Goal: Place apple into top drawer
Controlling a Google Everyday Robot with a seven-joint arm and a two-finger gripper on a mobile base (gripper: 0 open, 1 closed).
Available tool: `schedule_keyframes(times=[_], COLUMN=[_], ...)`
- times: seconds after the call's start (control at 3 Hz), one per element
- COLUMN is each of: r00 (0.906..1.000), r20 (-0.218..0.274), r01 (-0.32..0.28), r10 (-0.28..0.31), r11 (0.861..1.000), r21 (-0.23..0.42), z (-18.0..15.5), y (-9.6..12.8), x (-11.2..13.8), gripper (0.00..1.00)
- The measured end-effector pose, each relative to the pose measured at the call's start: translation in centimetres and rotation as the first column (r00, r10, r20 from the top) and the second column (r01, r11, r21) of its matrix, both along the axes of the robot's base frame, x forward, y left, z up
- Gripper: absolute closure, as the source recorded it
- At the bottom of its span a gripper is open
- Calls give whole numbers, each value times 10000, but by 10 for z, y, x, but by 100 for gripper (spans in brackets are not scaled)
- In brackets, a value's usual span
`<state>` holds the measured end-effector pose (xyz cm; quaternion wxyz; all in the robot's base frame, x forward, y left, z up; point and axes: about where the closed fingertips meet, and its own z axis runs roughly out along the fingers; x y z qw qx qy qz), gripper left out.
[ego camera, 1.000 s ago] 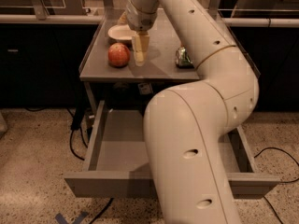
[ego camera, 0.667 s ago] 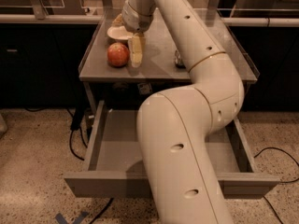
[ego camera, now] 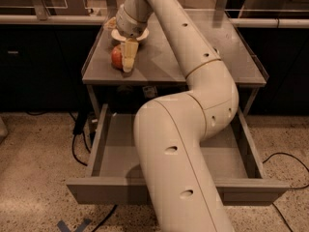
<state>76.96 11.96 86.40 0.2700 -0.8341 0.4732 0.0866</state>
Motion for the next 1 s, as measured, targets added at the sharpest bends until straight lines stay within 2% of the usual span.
schedule_keyframes(times=[0.33, 0.67, 1.0], r00=[10000, 10000, 10000], r20=[0, 0, 0], r01=[0, 0, 0], r10=[0, 0, 0], r11=[10000, 10000, 10000], r21=[0, 0, 0], z=[0, 0, 0], y=[0, 0, 0], x=[0, 0, 0], gripper=[0, 17, 41])
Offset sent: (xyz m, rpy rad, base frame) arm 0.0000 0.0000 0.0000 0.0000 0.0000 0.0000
